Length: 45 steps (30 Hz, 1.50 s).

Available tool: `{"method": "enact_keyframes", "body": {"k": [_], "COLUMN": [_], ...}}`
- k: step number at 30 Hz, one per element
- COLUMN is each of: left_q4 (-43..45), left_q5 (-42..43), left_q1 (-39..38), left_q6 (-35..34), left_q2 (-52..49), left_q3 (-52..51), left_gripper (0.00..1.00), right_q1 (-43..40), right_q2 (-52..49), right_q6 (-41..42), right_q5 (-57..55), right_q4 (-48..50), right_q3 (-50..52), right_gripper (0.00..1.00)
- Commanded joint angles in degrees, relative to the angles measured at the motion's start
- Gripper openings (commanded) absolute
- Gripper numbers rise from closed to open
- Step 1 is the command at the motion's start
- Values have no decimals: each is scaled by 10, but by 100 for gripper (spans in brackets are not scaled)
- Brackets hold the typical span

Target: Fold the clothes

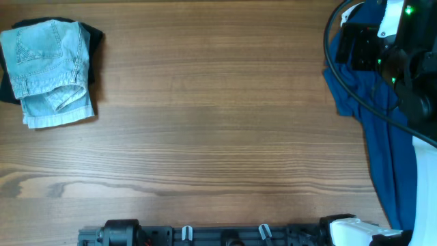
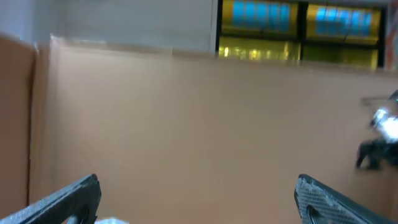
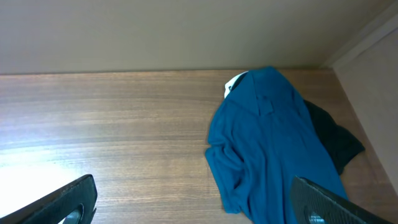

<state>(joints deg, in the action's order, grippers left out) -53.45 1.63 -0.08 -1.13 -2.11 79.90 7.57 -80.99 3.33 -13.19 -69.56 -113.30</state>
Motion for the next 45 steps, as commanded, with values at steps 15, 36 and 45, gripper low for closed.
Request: {"method": "enact_keyframes", "body": {"k": [15,36,45], "left_q4": [363,361,361], "left_q5": [38,39,39], "left_q1": [-5,-5,-5], "left_q6": [7,7,7], "left_q2": [19,18,18], "left_q3": [-679,-745,-745], "left_gripper": [100,100,100], "right_q1": [2,2,2], "right_q2": [-5,-5,-5], "right_q6": [-3,-3,-3], "right_q5": [-14,-14,-14], "right_q4": [1,1,1], "right_q3": [-6,-6,-6], "right_gripper": [100,100,100]}}
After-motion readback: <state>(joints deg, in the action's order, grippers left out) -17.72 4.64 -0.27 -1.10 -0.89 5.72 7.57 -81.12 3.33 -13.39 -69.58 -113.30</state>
